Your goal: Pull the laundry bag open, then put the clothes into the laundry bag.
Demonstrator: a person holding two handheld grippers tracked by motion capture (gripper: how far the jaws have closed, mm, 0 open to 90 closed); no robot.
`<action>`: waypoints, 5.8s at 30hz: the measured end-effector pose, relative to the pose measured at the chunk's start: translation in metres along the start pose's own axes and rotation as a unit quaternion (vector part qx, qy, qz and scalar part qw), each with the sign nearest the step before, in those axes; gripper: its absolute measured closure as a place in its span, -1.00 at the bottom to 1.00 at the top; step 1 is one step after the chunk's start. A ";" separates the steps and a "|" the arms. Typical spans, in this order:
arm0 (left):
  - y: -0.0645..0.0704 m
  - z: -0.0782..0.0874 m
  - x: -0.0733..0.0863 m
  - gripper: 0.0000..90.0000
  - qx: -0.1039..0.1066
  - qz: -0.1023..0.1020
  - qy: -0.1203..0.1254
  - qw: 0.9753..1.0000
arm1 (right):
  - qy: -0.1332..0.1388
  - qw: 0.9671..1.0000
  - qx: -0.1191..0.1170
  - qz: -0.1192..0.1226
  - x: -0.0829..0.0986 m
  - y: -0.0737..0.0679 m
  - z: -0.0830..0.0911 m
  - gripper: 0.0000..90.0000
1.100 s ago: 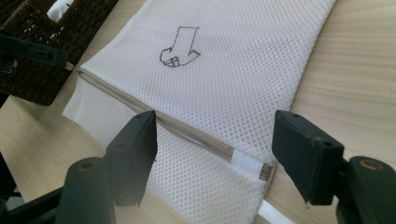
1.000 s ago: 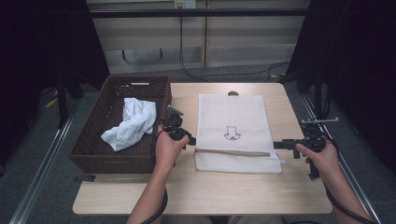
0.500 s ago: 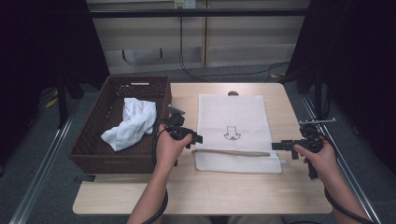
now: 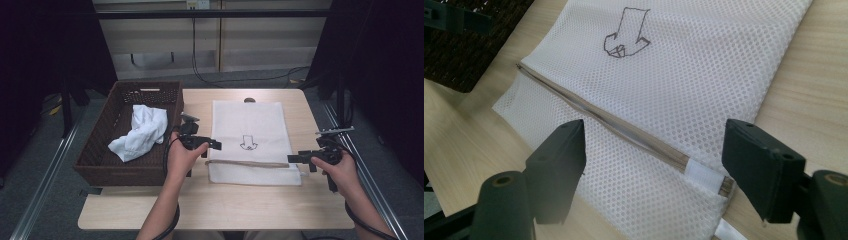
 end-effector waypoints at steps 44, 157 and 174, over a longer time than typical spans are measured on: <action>0.007 0.005 0.006 -0.84 0.029 -0.036 -0.002 0.999 | -0.041 0.987 -0.023 0.156 -0.025 -0.051 -0.067 -0.52; 0.007 0.002 0.009 -0.83 0.019 -0.077 -0.008 0.997 | -0.087 0.963 -0.031 0.253 -0.087 -0.057 -0.085 1.00; 0.004 0.001 0.009 -0.83 0.015 -0.087 -0.018 0.996 | -0.081 0.961 -0.029 0.261 -0.104 -0.057 -0.074 1.00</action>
Point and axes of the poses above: each handheld gripper's, and its own axes: z roughly backward along the jaws, x roughly out of its underside, y roughly to its right, the point moved 7 cm from there along -z, roughly forward along the jaws, and after that the axes turned 11 degrees about z, right-handed, at the moved point
